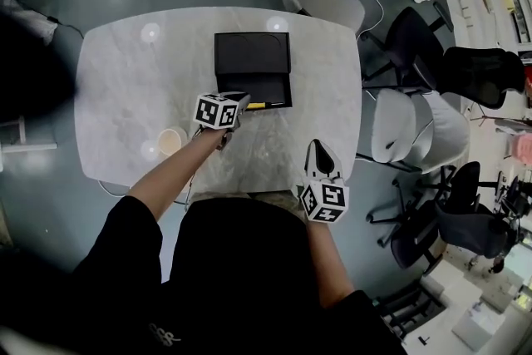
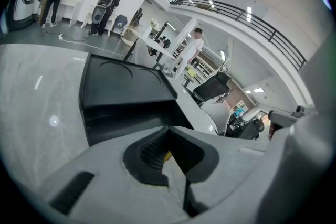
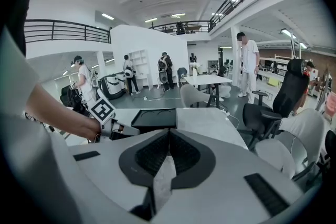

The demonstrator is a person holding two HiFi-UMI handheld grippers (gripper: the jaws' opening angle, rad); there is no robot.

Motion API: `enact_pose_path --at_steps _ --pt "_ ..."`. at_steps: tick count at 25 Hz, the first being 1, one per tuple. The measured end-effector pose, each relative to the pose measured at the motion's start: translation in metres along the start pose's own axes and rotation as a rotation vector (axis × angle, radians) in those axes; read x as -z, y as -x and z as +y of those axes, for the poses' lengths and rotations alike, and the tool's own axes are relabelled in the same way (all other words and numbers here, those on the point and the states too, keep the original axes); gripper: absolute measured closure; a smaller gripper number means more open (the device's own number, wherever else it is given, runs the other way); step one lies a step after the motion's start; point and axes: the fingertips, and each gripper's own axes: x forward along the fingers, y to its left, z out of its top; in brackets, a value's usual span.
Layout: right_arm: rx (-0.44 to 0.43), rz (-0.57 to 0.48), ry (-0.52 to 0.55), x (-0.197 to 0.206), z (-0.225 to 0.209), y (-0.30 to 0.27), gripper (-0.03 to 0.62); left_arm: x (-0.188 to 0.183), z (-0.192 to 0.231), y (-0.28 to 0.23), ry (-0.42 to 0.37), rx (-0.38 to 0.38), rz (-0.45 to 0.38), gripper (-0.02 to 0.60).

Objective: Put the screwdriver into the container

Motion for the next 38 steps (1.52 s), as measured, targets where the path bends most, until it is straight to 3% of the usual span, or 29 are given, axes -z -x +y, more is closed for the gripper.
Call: enact_pose_path --at_steps 5,9,13,18,21,27,35,38 --pt "-0.022 -0.045 -0.053 -0.007 0.017 0.024 0.582 -0.006 -0.059 0.062 -0.08 0.025 -0.162 0.565" --pt "-0.056 -0.106 -0.077 -0.031 0.048 0.048 0.582 -0.009 -0.101 0.127 -0.109 -0.009 -0.332 0.565" --pt "-0.074 -0.156 -0.067 -0.042 0.061 0.069 0.582 0.006 -0.147 0.169 -0.189 -0.03 -0.432 0.565" --pt "-0.105 -0.191 0.003 -0.048 0.064 0.093 0.582 0.018 -0.191 0.2 -0.321 -0.089 -0.528 0.565" --pt "-0.145 -0.216 0.085 -0.05 0.077 0.105 0.582 0.022 -0.203 0.223 -0.345 -0.155 -0.592 0.565" --pt "-0.258 -0.231 0.167 -0.037 0.092 0.14 0.582 0.046 -0.225 0.251 -0.31 -0.277 -0.652 0.565" --pt "-0.355 -0.178 0.156 0.017 0.054 0.173 0.582 0.081 -0.265 0.225 -0.295 -0.354 -0.649 0.565" --pt "-0.378 -0.178 0.15 0.036 0.041 0.213 0.582 0.11 -0.303 0.234 -0.283 -0.368 -0.654 0.565"
